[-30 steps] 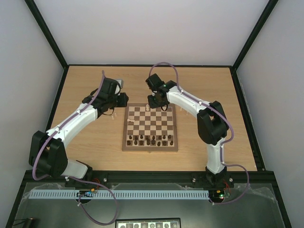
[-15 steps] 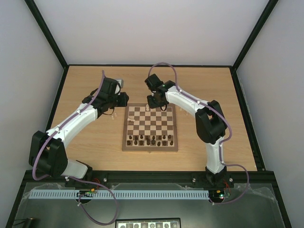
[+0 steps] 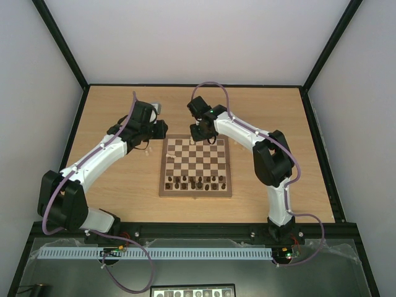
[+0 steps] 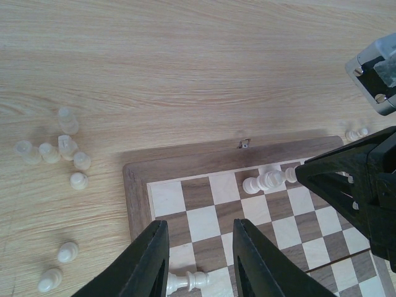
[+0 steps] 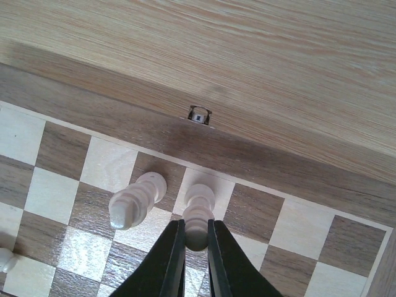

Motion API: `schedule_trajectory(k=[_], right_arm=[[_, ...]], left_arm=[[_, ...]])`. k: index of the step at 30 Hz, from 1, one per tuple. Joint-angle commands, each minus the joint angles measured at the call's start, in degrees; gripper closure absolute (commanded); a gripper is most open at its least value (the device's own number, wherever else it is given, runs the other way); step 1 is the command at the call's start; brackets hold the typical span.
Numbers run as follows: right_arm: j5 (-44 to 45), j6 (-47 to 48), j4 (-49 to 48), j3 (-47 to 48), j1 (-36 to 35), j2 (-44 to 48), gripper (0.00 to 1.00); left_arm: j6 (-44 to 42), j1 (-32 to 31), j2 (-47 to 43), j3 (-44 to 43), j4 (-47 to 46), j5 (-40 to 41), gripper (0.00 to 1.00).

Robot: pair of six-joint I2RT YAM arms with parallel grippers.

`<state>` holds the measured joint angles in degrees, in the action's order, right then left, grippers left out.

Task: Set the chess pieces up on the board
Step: Place the chess piece on the chessboard.

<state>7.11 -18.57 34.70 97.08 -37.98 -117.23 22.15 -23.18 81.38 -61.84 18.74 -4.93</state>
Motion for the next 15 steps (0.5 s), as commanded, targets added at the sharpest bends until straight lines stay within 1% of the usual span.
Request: schedule_trajectory(k=[1, 14, 15], right_arm=[[-0.27, 0.24, 2.65, 1.79, -0.43, -1.45, 0.89], [0.47, 0.2, 3.01, 1.9, -0.52, -1.72, 0.85], [0.52, 0.12, 3.05, 1.92, -0.52, -1.7, 0.83]], left_arm=[[0.08, 0.23, -0.76, 0.1, -0.46, -0.26, 0.69], [0.08, 0.24, -0.87, 0.31, -0.56, -0.25, 0.7], [0.08, 0.24, -0.88, 0.32, -0.56, -0.32, 0.7]])
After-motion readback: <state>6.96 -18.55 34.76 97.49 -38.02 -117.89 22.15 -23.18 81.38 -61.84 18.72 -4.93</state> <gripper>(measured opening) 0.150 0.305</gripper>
